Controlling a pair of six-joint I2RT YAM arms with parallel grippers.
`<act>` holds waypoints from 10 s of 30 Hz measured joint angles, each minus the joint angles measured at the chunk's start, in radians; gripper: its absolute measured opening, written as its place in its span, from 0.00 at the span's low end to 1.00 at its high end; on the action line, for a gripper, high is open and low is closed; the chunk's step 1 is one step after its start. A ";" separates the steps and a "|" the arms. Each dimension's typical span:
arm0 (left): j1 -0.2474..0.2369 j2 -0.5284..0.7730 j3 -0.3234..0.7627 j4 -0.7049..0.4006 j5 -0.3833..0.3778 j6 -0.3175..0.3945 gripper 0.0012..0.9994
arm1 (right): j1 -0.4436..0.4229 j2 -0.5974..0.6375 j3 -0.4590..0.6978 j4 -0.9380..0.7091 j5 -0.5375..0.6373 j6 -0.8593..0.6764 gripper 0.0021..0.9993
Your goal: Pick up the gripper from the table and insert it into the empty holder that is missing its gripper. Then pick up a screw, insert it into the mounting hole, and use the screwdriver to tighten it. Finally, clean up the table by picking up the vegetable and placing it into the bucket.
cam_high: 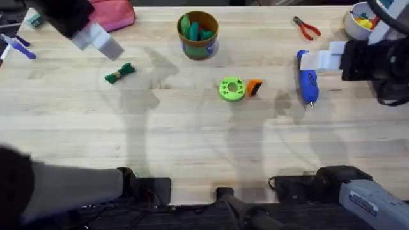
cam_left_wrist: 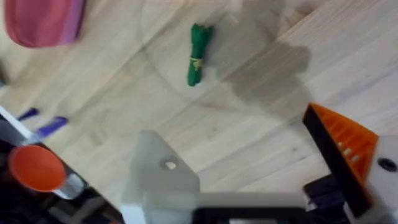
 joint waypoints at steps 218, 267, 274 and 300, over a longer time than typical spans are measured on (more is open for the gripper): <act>-0.169 -1.558 -1.721 1.314 1.115 -0.761 0.99 | 0.000 0.000 0.000 -0.419 0.000 0.000 0.99; -0.169 -1.558 -1.721 1.314 1.115 -0.761 0.99 | 0.370 0.303 0.199 -0.295 0.112 0.353 0.99; -0.169 -1.558 -1.721 1.314 1.115 -0.761 0.99 | 0.389 0.424 0.201 -0.254 0.121 0.351 0.99; -0.169 -1.558 -1.721 1.314 1.115 -0.761 0.99 | 0.414 0.657 0.208 -0.084 0.057 0.311 0.96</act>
